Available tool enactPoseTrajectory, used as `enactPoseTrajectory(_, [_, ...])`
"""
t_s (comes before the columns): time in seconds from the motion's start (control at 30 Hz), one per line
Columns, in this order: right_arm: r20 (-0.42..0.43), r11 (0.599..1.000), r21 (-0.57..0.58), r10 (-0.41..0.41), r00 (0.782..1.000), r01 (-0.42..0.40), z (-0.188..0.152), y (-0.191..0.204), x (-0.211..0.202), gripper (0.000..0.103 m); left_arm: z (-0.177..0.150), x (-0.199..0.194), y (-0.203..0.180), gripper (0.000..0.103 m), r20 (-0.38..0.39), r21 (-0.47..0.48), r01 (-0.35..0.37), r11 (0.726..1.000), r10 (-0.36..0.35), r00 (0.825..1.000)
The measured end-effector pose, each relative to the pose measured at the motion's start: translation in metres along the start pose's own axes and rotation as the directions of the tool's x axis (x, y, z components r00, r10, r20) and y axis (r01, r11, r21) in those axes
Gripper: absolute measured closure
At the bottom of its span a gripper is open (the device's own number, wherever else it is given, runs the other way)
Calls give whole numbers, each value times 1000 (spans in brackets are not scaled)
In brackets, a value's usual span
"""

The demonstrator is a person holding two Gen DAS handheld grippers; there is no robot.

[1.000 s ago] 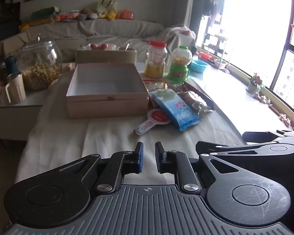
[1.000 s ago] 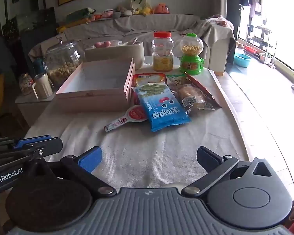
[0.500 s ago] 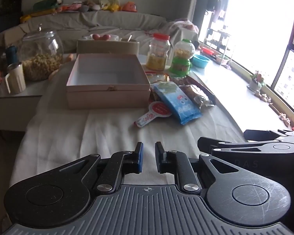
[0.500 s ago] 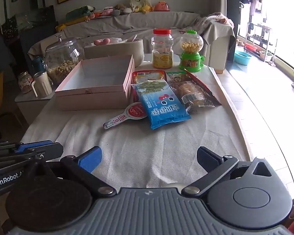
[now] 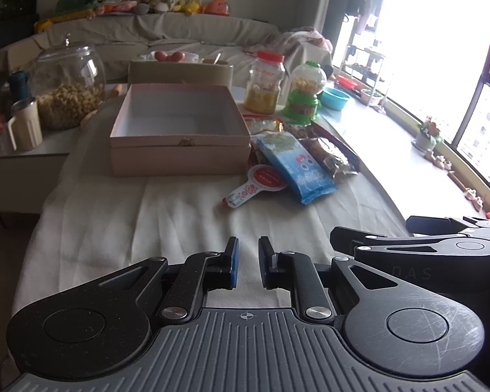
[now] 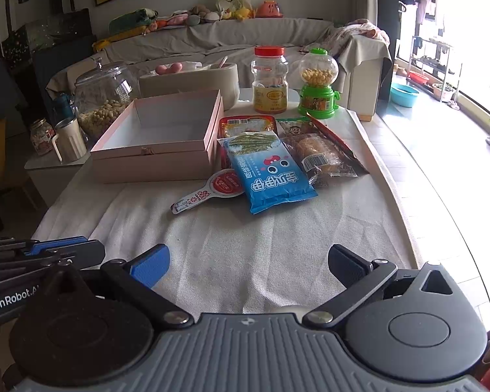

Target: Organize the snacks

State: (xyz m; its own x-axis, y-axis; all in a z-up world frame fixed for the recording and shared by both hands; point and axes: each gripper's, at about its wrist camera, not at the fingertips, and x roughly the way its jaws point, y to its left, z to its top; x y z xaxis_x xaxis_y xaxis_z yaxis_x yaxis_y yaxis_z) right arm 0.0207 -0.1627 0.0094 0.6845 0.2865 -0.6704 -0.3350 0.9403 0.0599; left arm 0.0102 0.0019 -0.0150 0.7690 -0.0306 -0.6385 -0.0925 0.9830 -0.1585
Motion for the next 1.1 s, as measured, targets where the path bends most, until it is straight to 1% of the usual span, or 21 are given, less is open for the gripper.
enactPoseTrajectory(1.1, [3,1000,-4,3,1000,-3,-1,-2,-2,0,0,-3,-3,86,-2,-1,6,1000,-6,1000])
